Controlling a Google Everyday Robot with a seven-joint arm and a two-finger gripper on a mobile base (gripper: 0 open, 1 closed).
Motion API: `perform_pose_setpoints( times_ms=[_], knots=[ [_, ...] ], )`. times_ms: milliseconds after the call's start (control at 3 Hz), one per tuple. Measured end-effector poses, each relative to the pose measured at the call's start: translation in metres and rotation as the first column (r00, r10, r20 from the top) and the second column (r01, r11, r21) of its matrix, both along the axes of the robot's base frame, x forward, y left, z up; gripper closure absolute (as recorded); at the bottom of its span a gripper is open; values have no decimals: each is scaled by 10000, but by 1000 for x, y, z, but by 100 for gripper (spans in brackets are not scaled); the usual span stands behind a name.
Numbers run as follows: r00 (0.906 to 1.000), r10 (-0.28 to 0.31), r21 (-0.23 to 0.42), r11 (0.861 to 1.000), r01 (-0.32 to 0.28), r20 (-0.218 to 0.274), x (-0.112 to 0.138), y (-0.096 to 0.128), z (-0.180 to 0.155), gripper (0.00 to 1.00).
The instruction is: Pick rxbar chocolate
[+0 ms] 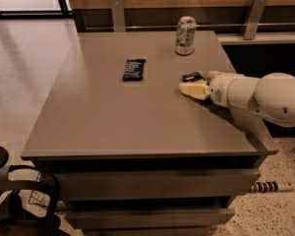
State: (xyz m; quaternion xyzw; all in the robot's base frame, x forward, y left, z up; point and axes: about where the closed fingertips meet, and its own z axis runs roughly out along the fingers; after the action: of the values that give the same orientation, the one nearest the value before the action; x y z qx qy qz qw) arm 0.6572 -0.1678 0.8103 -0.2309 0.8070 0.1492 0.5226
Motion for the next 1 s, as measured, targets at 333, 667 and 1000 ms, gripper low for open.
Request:
perform_pose_setpoints(
  times_ms=[333, 667, 1000],
  knots=[
    [10000, 0, 0, 10000, 0, 0, 0, 0, 3, 95],
    [10000, 2, 0, 10000, -2, 0, 0, 0, 5, 100],
    [10000, 17, 2, 10000, -17, 0, 0, 1, 5, 100]
  ],
)
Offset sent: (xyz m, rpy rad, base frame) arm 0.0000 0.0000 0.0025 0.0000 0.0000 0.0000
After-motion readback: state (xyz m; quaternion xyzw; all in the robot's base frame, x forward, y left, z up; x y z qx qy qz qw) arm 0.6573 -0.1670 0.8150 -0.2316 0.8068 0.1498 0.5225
